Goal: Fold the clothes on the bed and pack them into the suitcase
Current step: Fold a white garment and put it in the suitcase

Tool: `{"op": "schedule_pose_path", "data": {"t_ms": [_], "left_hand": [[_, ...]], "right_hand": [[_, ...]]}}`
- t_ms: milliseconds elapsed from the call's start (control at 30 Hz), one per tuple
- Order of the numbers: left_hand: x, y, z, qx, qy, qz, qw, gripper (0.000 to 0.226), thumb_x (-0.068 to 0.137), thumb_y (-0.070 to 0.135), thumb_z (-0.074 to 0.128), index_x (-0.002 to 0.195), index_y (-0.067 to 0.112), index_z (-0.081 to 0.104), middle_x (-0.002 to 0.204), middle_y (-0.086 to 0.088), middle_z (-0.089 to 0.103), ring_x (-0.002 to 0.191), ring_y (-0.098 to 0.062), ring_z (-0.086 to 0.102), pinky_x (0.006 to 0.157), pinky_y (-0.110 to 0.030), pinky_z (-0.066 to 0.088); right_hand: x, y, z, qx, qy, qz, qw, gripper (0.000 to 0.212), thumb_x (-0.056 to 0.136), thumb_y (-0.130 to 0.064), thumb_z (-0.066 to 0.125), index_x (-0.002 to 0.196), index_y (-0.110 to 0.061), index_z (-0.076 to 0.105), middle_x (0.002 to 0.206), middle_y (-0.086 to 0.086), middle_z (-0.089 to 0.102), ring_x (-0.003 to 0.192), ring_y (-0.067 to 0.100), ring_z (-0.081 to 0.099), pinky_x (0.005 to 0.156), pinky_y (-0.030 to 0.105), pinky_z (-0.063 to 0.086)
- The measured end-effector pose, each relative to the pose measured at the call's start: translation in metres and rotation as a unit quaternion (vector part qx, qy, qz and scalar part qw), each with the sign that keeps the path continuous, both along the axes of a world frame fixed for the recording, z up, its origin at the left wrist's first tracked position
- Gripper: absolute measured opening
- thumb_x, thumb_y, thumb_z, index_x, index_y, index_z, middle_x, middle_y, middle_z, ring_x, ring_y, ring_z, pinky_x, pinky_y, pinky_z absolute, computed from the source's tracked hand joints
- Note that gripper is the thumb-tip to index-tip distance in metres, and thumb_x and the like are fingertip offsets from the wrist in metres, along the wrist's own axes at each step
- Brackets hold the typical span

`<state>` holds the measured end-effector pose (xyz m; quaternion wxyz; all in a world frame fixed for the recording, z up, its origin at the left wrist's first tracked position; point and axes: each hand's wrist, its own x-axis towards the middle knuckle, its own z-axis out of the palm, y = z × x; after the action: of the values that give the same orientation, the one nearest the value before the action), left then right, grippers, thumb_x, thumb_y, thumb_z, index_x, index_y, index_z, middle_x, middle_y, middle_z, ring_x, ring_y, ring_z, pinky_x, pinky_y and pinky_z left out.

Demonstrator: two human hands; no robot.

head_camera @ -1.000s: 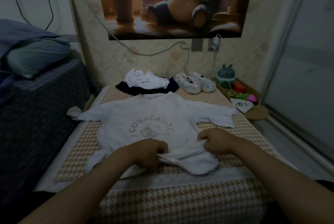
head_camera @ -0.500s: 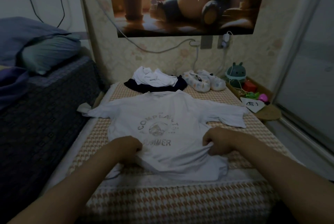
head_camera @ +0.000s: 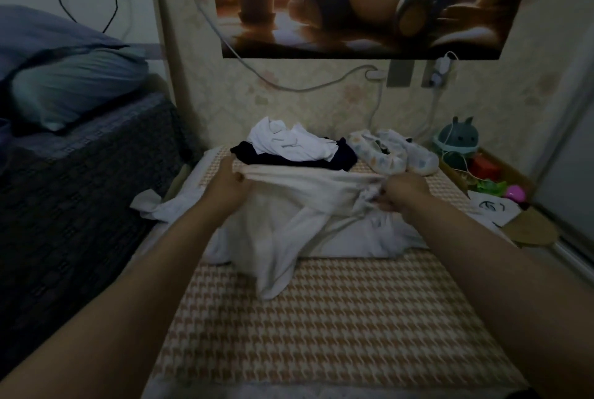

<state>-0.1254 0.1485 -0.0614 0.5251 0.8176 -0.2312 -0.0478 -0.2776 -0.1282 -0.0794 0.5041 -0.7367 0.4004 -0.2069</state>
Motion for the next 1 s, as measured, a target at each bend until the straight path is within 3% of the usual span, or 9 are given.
{"op": "schedule_pose_path", "data": {"t_ms": [133,233,400,567,700,767,833,933,1000], "left_hand": [[0.009,-0.012,-0.043,0.065,-0.172,-0.081,0.98,0.056,0.095,0.03,0.056,0.145,0.017,0.035,0.146,-0.007,0.042,0.135,-0.024,0.038,0.099,-0.011,0.021],[0.008,-0.001,-0.075,0.217,-0.223,-0.215,0.926,0.064,0.078,0.055,0.045,0.137,0.03,0.047,0.142,0.0,0.047,0.132,-0.02,0.042,0.107,-0.023,0.028],[0.015,0.005,-0.109,0.325,-0.31,-0.23,0.863,0.073,0.092,0.034,0.05,0.152,0.042,0.008,0.159,0.009,0.018,0.124,-0.019,0.047,0.093,-0.032,0.048],[0.04,-0.022,-0.096,0.295,-0.45,-0.255,0.804,0.037,0.095,0.037,0.044,0.097,0.015,0.074,0.095,-0.004,0.07,0.079,-0.019,0.067,0.073,-0.027,0.051],[0.078,-0.022,-0.082,0.28,-0.391,-0.149,0.864,0.032,0.09,0.036,0.045,0.093,0.012,0.067,0.095,-0.011,0.059,0.087,-0.024,0.057,0.08,-0.031,0.044],[0.099,-0.02,-0.069,0.223,-0.297,-0.035,0.928,0.042,0.091,0.038,0.037,0.102,0.008,0.064,0.1,-0.018,0.059,0.094,-0.03,0.057,0.086,-0.036,0.044],[0.121,-0.017,-0.056,0.104,-0.179,0.118,0.971,0.024,0.095,0.024,0.047,0.104,0.007,0.062,0.098,-0.016,0.061,0.088,-0.024,0.058,0.077,-0.034,0.046],[0.138,-0.015,-0.044,-0.099,0.01,0.139,0.985,0.039,0.094,0.021,0.056,0.132,0.014,0.049,0.135,-0.014,0.053,0.11,-0.027,0.057,0.089,-0.04,0.052],[0.136,-0.008,-0.052,0.004,-0.02,0.093,0.995,0.067,0.096,0.021,0.057,0.152,0.019,0.019,0.157,-0.008,0.018,0.139,-0.025,0.03,0.111,-0.041,0.033]], "right_hand": [[0.024,0.003,-0.042,-0.178,0.034,0.108,0.977,0.065,0.08,-0.039,0.057,0.135,-0.006,0.047,0.136,0.007,0.05,0.123,0.024,0.049,0.1,0.032,0.04],[0.025,0.019,-0.07,-0.266,0.111,0.263,0.921,0.051,0.088,-0.019,0.058,0.138,-0.015,0.05,0.145,0.006,0.044,0.134,0.025,0.041,0.113,0.032,0.03],[0.041,0.037,-0.087,-0.317,0.191,0.346,0.862,0.056,0.09,-0.023,0.048,0.145,-0.014,0.041,0.149,0.007,0.041,0.135,0.023,0.04,0.11,0.023,0.024],[0.077,0.041,-0.096,-0.439,0.148,0.3,0.834,0.061,0.097,-0.019,0.04,0.151,-0.036,0.016,0.131,0.017,0.055,0.114,0.035,0.056,0.097,0.046,0.044],[0.103,0.038,-0.097,-0.467,0.198,0.305,0.806,0.033,0.097,-0.025,0.047,0.128,-0.02,0.057,0.12,0.006,0.062,0.108,0.024,0.057,0.085,0.027,0.039],[0.112,0.041,-0.092,-0.425,0.128,0.247,0.861,0.023,0.095,-0.019,0.047,0.074,-0.019,0.057,0.085,0.004,0.06,0.08,0.022,0.056,0.068,0.026,0.034],[0.129,0.037,-0.089,-0.347,0.038,0.154,0.924,0.034,0.094,-0.014,0.046,0.06,-0.016,0.046,0.068,0.0,0.052,0.064,0.018,0.049,0.063,0.029,0.034],[0.151,0.03,-0.082,-0.167,-0.083,0.064,0.98,0.028,0.095,-0.019,0.045,0.114,-0.009,0.063,0.099,0.01,0.066,0.086,0.027,0.063,0.077,0.041,0.053],[0.146,0.037,-0.079,-0.143,-0.064,0.116,0.981,0.06,0.097,-0.019,0.048,0.152,-0.019,0.023,0.108,0.007,0.06,0.089,0.027,0.061,0.075,0.034,0.051]]}}
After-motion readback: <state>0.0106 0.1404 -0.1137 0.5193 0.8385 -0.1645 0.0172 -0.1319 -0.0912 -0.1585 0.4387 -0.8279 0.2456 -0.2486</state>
